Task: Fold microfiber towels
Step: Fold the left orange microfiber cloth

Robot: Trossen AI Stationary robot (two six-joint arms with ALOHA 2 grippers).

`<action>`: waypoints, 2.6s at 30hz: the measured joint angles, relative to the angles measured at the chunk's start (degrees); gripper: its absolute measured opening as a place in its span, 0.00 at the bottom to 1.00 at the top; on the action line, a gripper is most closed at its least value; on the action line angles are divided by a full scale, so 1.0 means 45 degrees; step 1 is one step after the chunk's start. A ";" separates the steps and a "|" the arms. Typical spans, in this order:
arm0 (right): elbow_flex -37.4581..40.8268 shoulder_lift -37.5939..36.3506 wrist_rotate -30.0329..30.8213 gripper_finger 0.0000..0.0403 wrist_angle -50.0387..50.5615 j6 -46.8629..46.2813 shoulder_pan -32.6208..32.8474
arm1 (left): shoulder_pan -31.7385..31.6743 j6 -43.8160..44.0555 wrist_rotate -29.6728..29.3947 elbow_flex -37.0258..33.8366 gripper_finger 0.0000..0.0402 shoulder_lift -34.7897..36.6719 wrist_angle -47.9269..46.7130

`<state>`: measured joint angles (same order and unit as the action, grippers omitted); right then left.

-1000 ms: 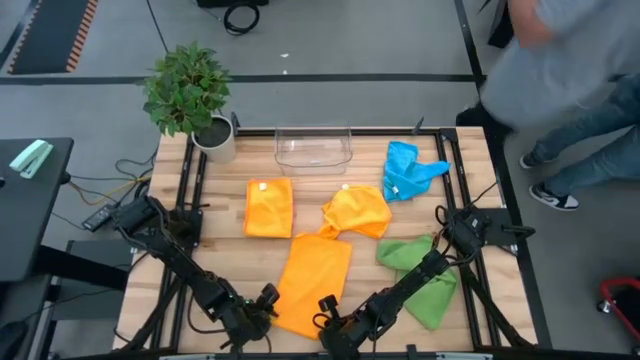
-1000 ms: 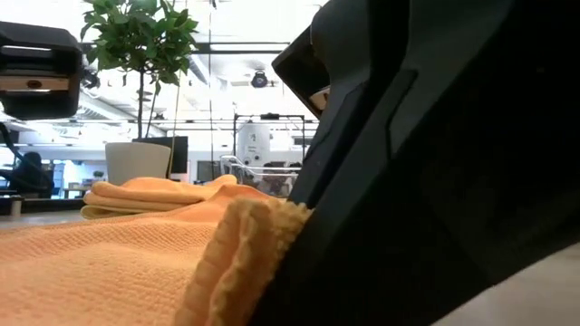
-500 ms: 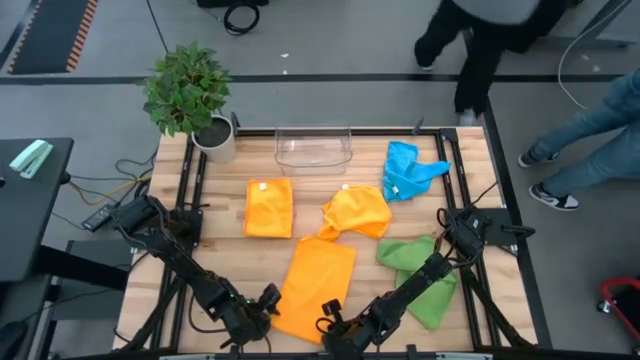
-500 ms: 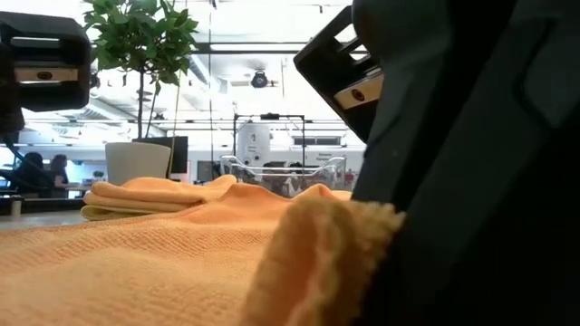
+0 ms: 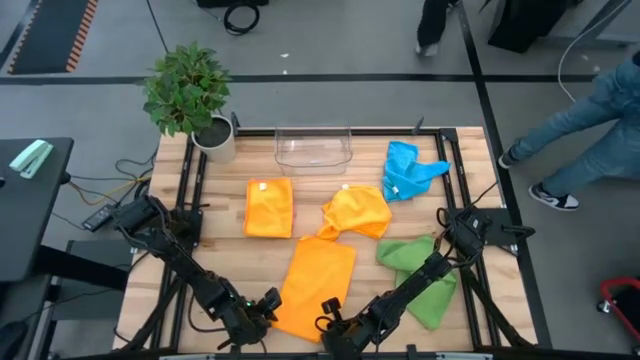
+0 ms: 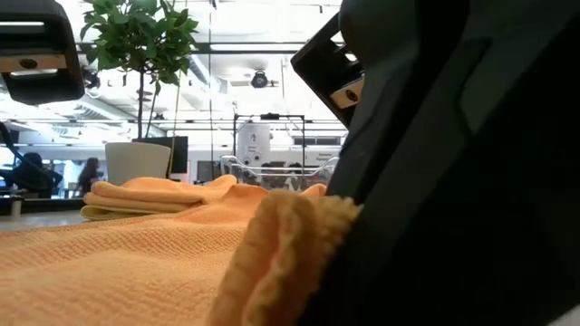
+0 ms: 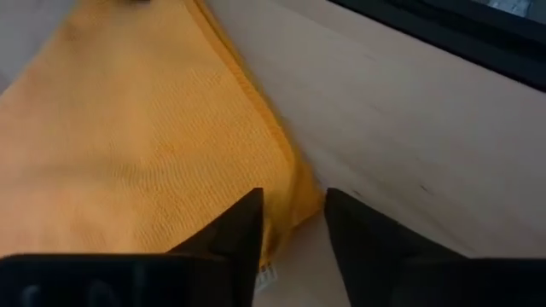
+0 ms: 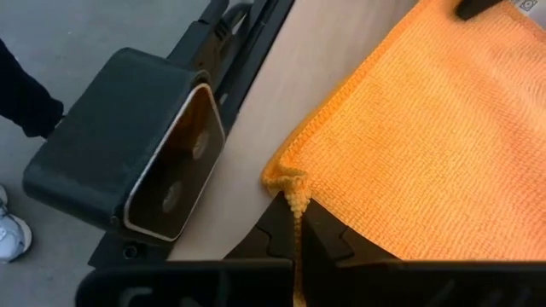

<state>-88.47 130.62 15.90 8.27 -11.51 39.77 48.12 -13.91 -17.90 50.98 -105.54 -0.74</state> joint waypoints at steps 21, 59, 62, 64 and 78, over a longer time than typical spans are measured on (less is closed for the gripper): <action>0.0013 -0.3053 0.0395 0.01 0.3458 -0.4721 0.0211 | -0.1243 0.6571 0.1347 0.0000 0.02 0.2283 0.0108; 0.7674 -0.7764 -0.0297 0.00 0.2101 -1.1683 -0.1858 | -0.5750 1.1739 0.3678 0.0029 0.02 0.1773 0.0602; 0.7669 -0.7700 -0.0302 0.00 0.2055 -1.1137 -0.2146 | -0.5912 1.2063 0.3665 0.0024 0.02 0.1760 0.0409; 0.7669 -0.7712 -0.0242 0.01 0.1998 -1.0881 -0.2347 | -0.6105 1.2355 0.3670 0.0024 0.02 0.1763 0.0260; 0.7684 -0.8919 -0.0692 0.37 0.2577 -0.9849 -0.3264 | -0.7270 1.3035 0.4623 0.0024 0.02 0.1763 -0.0315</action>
<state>-53.89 90.49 12.78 19.87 -55.83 25.08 15.41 44.75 2.90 51.09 -97.60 -2.16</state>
